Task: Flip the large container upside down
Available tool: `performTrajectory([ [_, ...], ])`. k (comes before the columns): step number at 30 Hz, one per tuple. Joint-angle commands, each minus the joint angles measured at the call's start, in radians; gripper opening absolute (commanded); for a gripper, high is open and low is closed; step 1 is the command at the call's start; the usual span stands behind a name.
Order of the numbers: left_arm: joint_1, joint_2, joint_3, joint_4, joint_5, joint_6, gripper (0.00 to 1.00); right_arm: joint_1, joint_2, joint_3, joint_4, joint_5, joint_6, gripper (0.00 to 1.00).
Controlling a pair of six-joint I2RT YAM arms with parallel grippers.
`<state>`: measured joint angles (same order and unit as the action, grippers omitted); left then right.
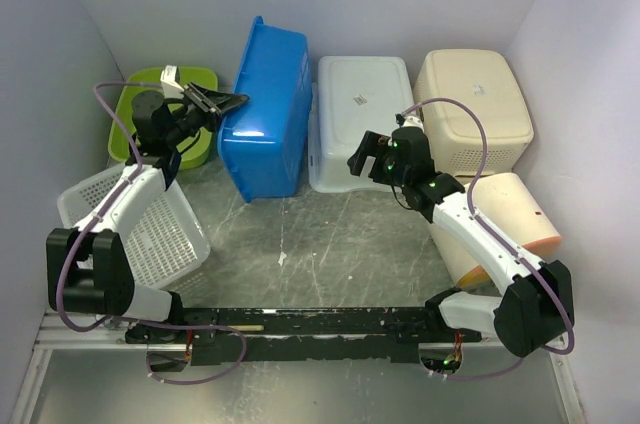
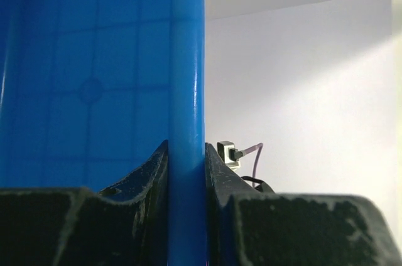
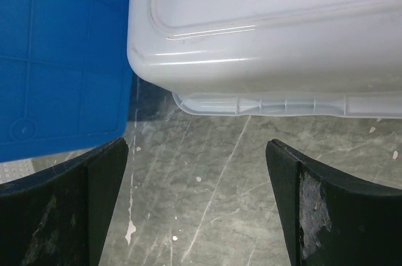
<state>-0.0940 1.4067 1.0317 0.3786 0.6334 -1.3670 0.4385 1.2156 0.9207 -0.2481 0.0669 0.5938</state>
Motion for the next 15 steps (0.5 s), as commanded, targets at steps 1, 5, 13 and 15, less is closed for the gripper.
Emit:
performTrajectory([
  [1, 0.036, -0.004, -0.074, 0.405, 0.045, -0.22, 0.07, 0.002, 0.007, 0.021, 0.009, 0.0, -0.007, 0.93],
  [5, 0.084, 0.025, -0.158, 0.468, 0.073, -0.304, 0.07, 0.002, 0.007, 0.025, 0.006, 0.001, -0.011, 0.93],
  [13, 0.244, 0.079, -0.257, 0.401, 0.199, -0.285, 0.07, 0.002, 0.009, 0.024, 0.009, -0.004, -0.011, 0.93],
  [15, 0.269, 0.106, -0.23, 0.318, 0.236, -0.217, 0.08, 0.002, 0.011, 0.028, 0.008, -0.006, -0.012, 0.93],
])
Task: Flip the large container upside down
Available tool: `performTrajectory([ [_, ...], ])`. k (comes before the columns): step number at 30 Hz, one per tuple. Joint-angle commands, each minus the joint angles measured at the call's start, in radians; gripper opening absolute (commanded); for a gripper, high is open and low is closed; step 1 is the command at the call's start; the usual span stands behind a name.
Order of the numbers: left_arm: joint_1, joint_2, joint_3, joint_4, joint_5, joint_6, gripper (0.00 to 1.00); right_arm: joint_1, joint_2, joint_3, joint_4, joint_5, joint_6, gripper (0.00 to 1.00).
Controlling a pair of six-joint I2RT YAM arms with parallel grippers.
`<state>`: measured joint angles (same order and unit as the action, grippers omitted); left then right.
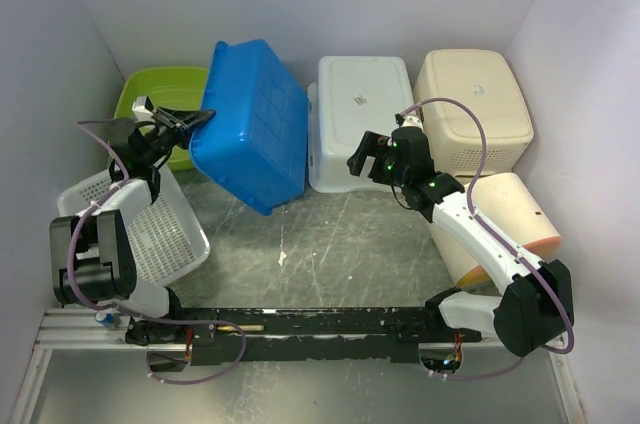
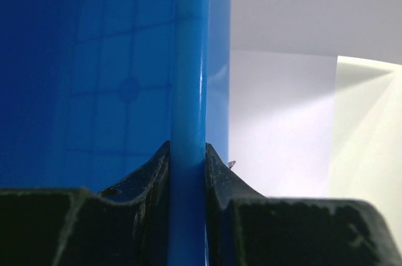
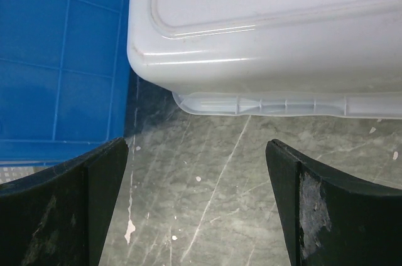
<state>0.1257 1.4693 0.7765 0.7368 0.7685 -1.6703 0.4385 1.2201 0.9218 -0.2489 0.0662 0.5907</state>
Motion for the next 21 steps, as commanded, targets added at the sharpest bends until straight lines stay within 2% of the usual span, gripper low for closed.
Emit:
performTrajectory([
  [1, 0.057, 0.052, 0.046, -0.101, 0.113, 0.134, 0.13, 0.002, 0.007, 0.028, 0.008, -0.006, -0.01, 0.93],
  [5, 0.065, 0.088, 0.209, -0.526, 0.1, 0.459, 0.35, 0.002, 0.002, 0.021, 0.009, 0.002, -0.009, 0.93],
  [9, 0.061, 0.146, 0.34, -0.789, 0.055, 0.681, 0.54, 0.002, 0.001, 0.014, 0.015, -0.003, -0.002, 0.93],
  [12, 0.047, 0.179, 0.403, -0.892, 0.027, 0.776, 0.57, 0.002, 0.01, 0.014, 0.02, -0.009, 0.001, 0.93],
  [16, 0.003, 0.205, 0.452, -0.978, -0.041, 0.86, 0.66, 0.005, 0.021, 0.021, 0.022, -0.014, 0.004, 0.92],
  [21, -0.025, 0.219, 0.496, -1.021, -0.114, 0.919, 0.72, 0.012, 0.023, 0.029, 0.014, -0.01, 0.003, 0.92],
])
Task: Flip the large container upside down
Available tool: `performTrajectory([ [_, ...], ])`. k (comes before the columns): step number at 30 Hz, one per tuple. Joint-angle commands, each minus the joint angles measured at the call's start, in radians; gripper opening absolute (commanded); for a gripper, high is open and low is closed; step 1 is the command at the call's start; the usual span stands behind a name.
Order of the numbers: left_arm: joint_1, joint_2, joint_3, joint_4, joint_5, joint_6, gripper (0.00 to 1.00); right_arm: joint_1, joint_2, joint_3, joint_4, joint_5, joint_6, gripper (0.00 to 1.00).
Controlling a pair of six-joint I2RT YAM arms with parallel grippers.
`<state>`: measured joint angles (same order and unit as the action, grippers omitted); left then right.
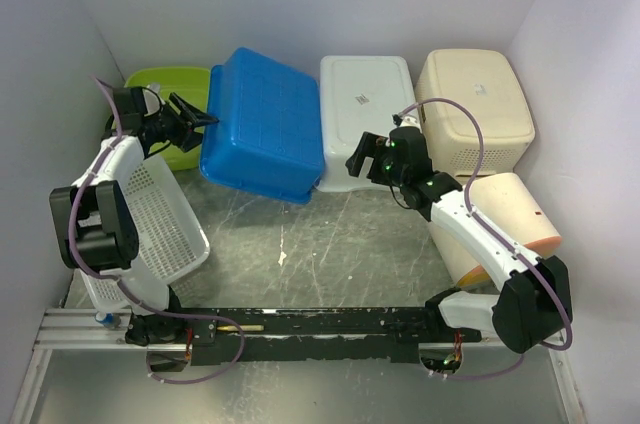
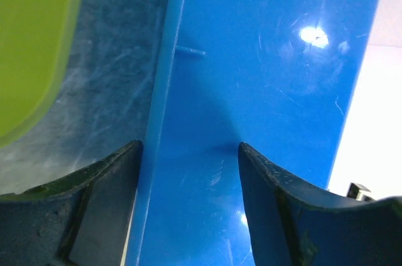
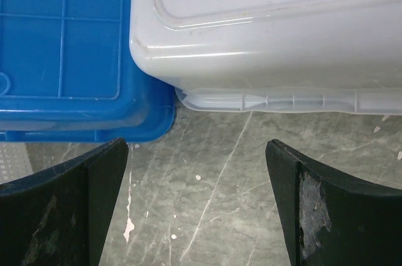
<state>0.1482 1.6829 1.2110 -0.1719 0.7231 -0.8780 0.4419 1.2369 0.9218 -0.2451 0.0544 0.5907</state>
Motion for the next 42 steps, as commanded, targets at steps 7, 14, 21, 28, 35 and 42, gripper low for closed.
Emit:
performTrajectory([
  [7, -0.099, 0.015, 0.259, -0.347, -0.333, 0.36, 0.9, 0.009, -0.011, 0.017, 0.006, 0.012, 0.006, 0.92],
  [14, -0.176, 0.006, 0.413, -0.503, -0.672, 0.551, 0.93, 0.011, -0.001, 0.02, 0.012, 0.003, 0.006, 0.92],
  [21, -0.177, 0.051, 0.495, -0.584, -0.95, 0.598, 0.84, 0.015, 0.009, 0.031, 0.009, -0.001, 0.001, 0.92],
  [28, -0.125, 0.169, 0.559, -0.605, -0.998, 0.566, 0.79, 0.02, 0.006, 0.035, -0.002, 0.001, 0.004, 0.92],
  [35, -0.04, 0.263, 0.664, -0.642, -1.255, 0.64, 0.86, 0.02, 0.006, 0.045, -0.029, 0.008, -0.004, 0.92],
  [42, 0.076, 0.359, 0.679, -0.544, -1.115, 0.824, 0.9, 0.024, 0.04, 0.116, -0.061, 0.01, -0.014, 0.92],
])
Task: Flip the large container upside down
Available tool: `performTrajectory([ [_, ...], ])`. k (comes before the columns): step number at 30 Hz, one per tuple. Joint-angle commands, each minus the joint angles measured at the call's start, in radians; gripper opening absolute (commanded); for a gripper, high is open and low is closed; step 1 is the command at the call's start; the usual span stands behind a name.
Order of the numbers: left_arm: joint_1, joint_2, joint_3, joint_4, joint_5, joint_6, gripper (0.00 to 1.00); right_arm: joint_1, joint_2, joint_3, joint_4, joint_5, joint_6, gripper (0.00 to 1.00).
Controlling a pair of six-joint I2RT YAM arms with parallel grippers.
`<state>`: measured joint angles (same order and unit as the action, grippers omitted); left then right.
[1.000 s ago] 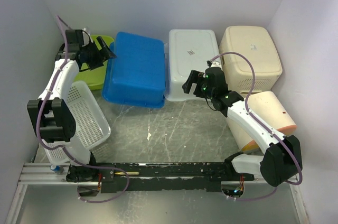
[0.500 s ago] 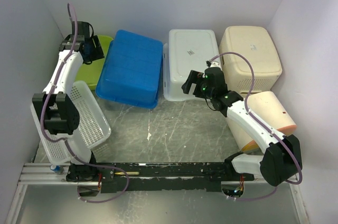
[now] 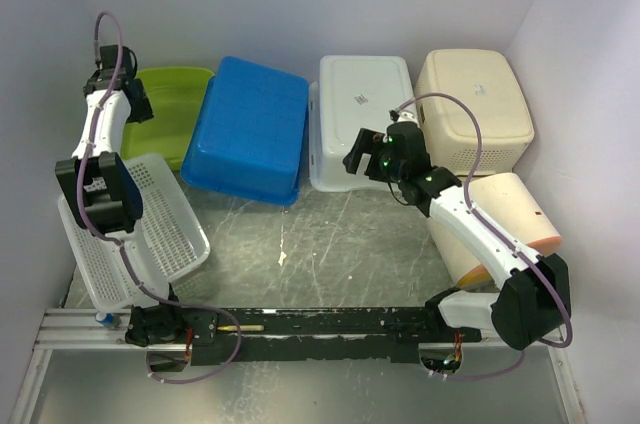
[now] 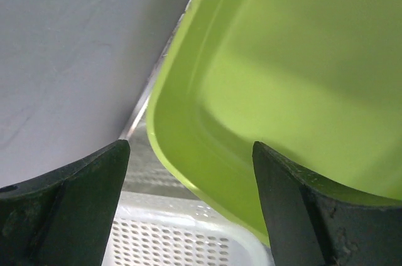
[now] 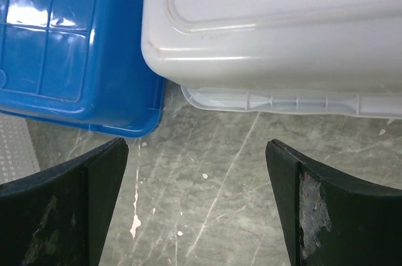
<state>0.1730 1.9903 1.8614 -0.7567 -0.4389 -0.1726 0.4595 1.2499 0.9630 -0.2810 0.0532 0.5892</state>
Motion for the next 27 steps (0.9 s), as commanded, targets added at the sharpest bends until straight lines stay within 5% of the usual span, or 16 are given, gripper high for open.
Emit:
performTrajectory([
  [1, 0.073, 0.068, 0.04, 0.026, 0.083, 0.121, 0.9, 0.008, 0.042, 0.09, -0.031, 0.012, -0.013, 0.92],
  [5, 0.142, 0.09, 0.01, 0.032, 0.25, 0.136, 0.87, 0.02, 0.093, 0.157, -0.057, 0.011, -0.013, 0.92],
  [18, 0.257, 0.138, -0.076, 0.115, 0.422, 0.146, 0.76, 0.096, 0.255, 0.331, -0.111, 0.019, -0.025, 0.92],
  [27, 0.257, 0.141, -0.053, 0.088, 0.428, 0.12, 0.26, 0.108, 0.277, 0.339, -0.103, 0.025, -0.015, 0.92],
])
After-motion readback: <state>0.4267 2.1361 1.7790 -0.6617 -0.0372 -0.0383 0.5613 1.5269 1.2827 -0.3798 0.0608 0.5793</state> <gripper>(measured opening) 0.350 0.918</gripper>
